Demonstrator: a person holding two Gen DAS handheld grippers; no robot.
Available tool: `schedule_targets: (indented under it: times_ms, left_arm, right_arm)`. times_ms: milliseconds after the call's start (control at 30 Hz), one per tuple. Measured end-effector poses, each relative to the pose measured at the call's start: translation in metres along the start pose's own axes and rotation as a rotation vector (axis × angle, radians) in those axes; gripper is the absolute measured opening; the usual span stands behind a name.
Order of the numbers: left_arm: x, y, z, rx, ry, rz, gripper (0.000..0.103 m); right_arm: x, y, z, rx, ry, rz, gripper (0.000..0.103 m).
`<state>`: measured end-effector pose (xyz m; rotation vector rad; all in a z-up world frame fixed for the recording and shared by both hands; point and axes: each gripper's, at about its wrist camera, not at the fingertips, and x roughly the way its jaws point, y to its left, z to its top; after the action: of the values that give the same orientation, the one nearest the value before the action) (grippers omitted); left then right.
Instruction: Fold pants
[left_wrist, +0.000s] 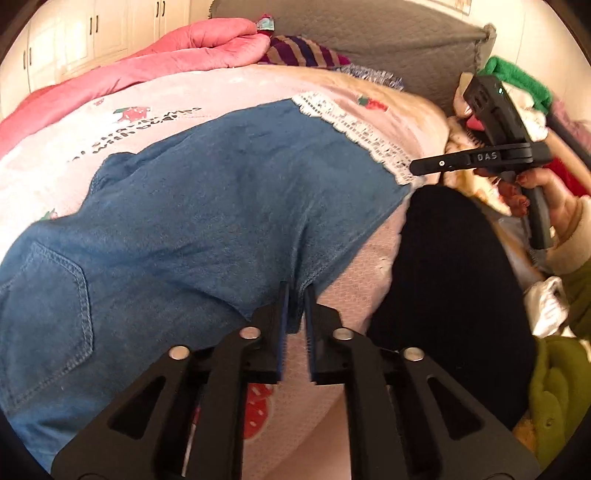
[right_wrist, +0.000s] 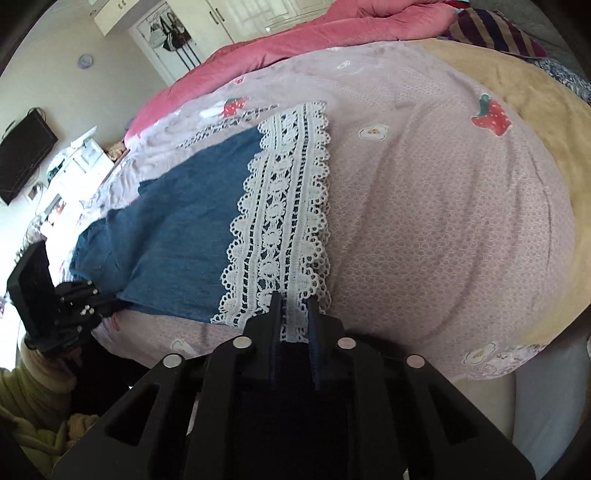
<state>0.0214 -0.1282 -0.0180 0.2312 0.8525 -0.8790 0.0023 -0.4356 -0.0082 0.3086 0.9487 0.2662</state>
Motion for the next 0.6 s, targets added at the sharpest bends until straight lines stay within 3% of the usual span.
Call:
schedule_targets:
  times_ms: [67, 167, 233, 300, 400, 533, 600]
  left_arm:
    - [-0.007, 0.001, -0.002, -0.027, -0.019, -0.029, 0.025]
    - [-0.022, -0.001, -0.006, -0.056, -0.043, -0.032, 0.036]
    - [-0.04, -0.001, -0.009, -0.079, -0.076, -0.013, 0.04]
    - [-0.062, 0.004, -0.012, -0.112, -0.118, 0.022, 0.05]
    - [-0.1, 0.026, -0.018, -0.189, -0.166, 0.189, 0.067]
    - [-0.138, 0.07, -0.038, -0.365, -0.181, 0.378, 0.069]
    - [-0.155, 0.093, -0.055, -0.466, -0.184, 0.457, 0.073]
  right_arm:
    - [-0.012, 0.003, 0.0, 0.003, -0.04, -0.014, 0.031]
    - [-0.032, 0.019, 0.003, -0.034, -0.117, -0.028, 0.039]
    - [-0.037, 0.036, 0.006, -0.091, -0.144, 0.0, 0.039]
    - [-0.035, 0.062, 0.008, -0.18, -0.144, 0.061, 0.044]
    - [-0.014, 0.106, 0.005, -0.333, -0.106, 0.129, 0.047]
    - [0.021, 0.158, -0.009, -0.56, -0.039, 0.094, 0.047]
    - [0.03, 0.17, -0.015, -0.614, -0.022, 0.083, 0.054]
